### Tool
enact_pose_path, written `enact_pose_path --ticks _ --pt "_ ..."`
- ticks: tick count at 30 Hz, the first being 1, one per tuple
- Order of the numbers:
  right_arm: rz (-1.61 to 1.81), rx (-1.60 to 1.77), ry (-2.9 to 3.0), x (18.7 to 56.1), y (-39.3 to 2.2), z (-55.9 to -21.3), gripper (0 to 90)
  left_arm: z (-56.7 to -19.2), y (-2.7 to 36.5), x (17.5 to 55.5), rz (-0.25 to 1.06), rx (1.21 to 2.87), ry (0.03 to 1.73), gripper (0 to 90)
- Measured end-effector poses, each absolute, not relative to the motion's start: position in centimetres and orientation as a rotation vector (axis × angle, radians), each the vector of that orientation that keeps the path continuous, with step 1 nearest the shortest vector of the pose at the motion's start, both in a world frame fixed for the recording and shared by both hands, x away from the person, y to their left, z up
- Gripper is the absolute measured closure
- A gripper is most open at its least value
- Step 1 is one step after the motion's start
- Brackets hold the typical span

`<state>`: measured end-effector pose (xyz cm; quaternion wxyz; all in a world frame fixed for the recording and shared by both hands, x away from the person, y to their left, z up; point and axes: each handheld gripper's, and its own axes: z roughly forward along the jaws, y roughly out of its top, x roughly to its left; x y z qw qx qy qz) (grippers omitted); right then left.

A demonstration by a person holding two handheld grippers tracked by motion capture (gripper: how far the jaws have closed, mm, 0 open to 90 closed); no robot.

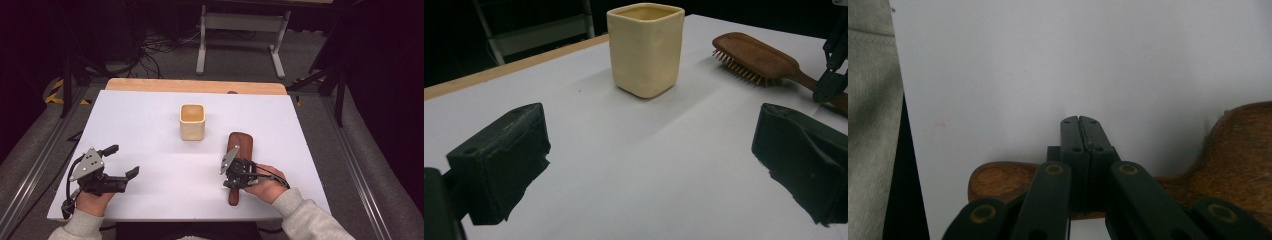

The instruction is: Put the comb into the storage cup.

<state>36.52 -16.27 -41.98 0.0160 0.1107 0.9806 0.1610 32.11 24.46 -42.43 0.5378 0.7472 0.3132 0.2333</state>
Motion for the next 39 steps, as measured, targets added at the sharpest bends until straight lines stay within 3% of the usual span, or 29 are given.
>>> enact_pose_path --ticks 39 --pt "0.310 0.487 2.988 37.8 -22.0 -42.1 89.5 -42.8 25.0 32.0 0.579 1.730 0.759 0.7"
